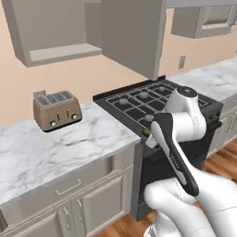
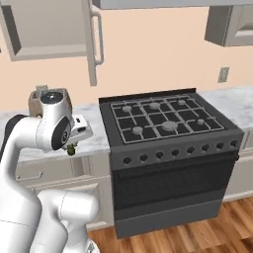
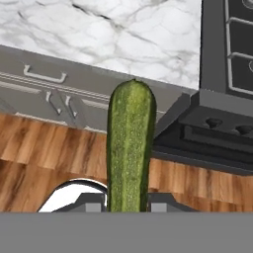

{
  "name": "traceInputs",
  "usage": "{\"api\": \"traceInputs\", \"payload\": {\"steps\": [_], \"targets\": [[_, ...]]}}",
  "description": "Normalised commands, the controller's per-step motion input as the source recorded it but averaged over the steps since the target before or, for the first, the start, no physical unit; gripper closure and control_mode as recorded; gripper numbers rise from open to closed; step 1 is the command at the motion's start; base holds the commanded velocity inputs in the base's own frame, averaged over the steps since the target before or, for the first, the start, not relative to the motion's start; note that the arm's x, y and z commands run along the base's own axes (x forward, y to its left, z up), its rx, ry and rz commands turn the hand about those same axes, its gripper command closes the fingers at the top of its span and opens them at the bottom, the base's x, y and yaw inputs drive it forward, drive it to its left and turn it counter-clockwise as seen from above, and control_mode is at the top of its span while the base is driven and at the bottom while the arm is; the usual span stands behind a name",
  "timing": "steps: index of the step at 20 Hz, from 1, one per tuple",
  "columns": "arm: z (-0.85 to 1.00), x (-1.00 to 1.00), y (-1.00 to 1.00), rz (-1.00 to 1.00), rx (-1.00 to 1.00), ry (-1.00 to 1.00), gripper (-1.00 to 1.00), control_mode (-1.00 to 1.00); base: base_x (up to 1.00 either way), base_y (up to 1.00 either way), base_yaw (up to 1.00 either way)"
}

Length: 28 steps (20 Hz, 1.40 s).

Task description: Pick the squashs from the cabinet and place them in one bowl. Pick the lemon from the sink and place it in the other bowl.

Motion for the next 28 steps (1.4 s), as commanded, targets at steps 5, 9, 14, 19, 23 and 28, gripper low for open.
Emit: {"api": "traceInputs", "payload": {"steps": [5,9,14,19,23,28], "targets": [[0.0,0.0,0.0,0.0,0.0,0.0,1.0,1.0,-0.45,0.0,-0.42],[0.0,0.0,0.0,0.0,0.0,0.0,1.0,1.0,-0.61,0.0,-0.4],[0.0,0.0,0.0,0.0,0.0,0.0,1.0,1.0,-0.69,0.0,-0.4],[0.0,0.0,0.0,0.0,0.0,0.0,1.0,1.0,-0.61,0.0,-0.41],[0.0,0.0,0.0,0.0,0.0,0.0,1.0,1.0,-0.49,0.0,-0.45],[0.0,0.0,0.0,0.0,0.0,0.0,1.0,1.0,-0.36,0.0,-0.49]]}}
